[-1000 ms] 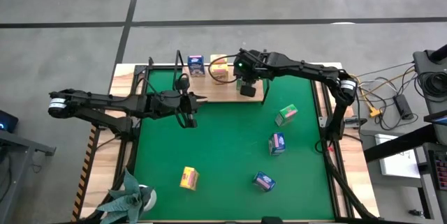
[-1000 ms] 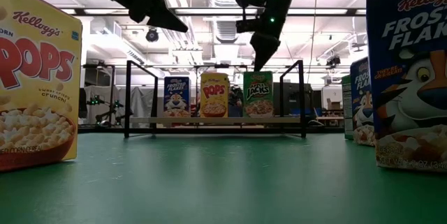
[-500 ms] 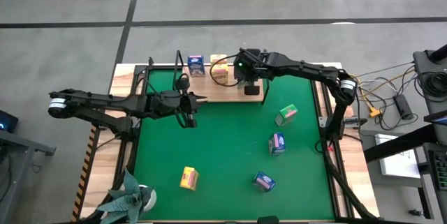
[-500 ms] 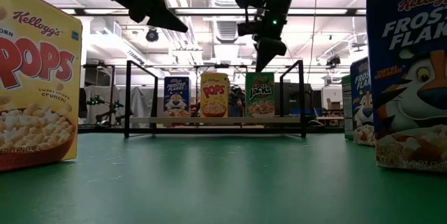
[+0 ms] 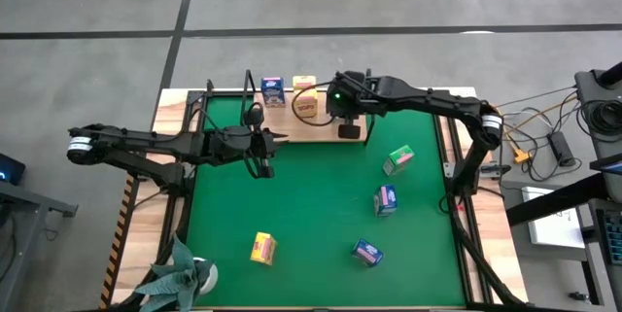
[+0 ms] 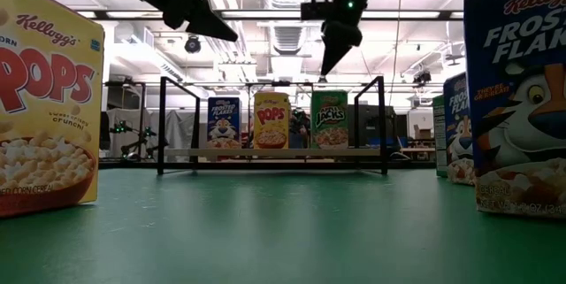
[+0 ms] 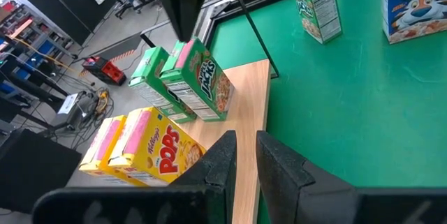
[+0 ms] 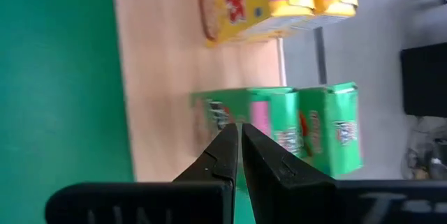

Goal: Stack cereal on shelf
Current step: Put the top green cereal box on the shelf aligned with the other green cereal box

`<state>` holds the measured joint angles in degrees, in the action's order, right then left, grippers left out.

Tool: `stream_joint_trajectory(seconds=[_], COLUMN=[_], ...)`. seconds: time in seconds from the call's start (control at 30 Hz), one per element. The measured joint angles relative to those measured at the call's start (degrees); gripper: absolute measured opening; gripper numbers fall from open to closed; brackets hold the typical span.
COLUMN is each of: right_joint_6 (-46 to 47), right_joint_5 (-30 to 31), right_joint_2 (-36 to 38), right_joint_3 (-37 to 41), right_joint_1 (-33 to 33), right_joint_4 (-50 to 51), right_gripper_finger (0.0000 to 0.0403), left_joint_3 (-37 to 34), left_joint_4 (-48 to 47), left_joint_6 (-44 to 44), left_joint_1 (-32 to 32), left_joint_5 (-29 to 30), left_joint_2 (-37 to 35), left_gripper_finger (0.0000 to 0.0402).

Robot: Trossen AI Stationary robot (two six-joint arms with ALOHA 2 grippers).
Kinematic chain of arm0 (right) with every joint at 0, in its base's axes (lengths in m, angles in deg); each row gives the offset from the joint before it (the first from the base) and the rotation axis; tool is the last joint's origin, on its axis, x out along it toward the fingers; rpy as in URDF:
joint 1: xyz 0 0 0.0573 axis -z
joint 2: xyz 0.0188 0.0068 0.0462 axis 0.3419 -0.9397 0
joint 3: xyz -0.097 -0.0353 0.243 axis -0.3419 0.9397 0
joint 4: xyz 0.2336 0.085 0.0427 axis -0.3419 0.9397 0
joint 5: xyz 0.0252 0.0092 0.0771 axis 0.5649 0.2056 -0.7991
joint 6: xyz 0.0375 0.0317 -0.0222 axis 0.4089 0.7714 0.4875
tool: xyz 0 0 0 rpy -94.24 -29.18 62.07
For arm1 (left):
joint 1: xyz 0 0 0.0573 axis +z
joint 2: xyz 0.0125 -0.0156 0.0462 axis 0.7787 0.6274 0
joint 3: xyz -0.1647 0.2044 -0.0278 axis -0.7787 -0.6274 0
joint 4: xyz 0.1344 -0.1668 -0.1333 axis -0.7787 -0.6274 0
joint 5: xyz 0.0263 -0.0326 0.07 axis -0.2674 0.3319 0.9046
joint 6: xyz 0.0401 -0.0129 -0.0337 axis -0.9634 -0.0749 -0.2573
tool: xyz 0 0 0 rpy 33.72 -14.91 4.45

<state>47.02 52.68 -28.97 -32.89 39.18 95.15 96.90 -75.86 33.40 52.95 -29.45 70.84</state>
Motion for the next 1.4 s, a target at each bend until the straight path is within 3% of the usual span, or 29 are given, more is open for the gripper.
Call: stream_joint_trajectory(seconds=[0.33, 0.53, 0.63, 0.9, 1.07, 1.4], right_joint_6=[3.4, 2.9, 2.8, 3.5, 4.8, 3.5], right_joint_5=[-0.2, 12.2, 14.4, 14.0, 5.5, 6.0], right_joint_2=[0.3, 0.2, 0.2, 0.2, 0.2, 0.2], right_joint_3=[7.6, 13.9, 14.7, 14.7, 15.0, 16.5], right_joint_1=[-1.7, -1.7, -1.4, -1.0, -1.1, -1.0], right_joint_4=[-2.8, -9.0, -10.3, -11.4, -13.3, -20.7], right_gripper_finger=[0.0013, 0.0013, 0.0013, 0.0013, 0.0013, 0.0013], left_joint_3=[0.0, 0.0, 0.0, 0.0, 0.0, 0.0], left_joint_4=[-0.5, -0.7, -0.6, -0.7, -0.7, -0.7], left_joint_6=[0.0, 0.0, 0.0, 0.0, 0.0, 0.0], left_joint_1=[0.0, 0.0, 0.0, 0.0, 0.0, 0.1], left_joint_5=[0.0, 0.0, 0.0, 0.0, 0.0, 0.0], left_joint_2=[0.0, 0.0, 0.0, 0.0, 0.0, 0.0], left_gripper_finger=[0.0039, 0.0039, 0.0039, 0.0039, 0.0039, 0.0039])
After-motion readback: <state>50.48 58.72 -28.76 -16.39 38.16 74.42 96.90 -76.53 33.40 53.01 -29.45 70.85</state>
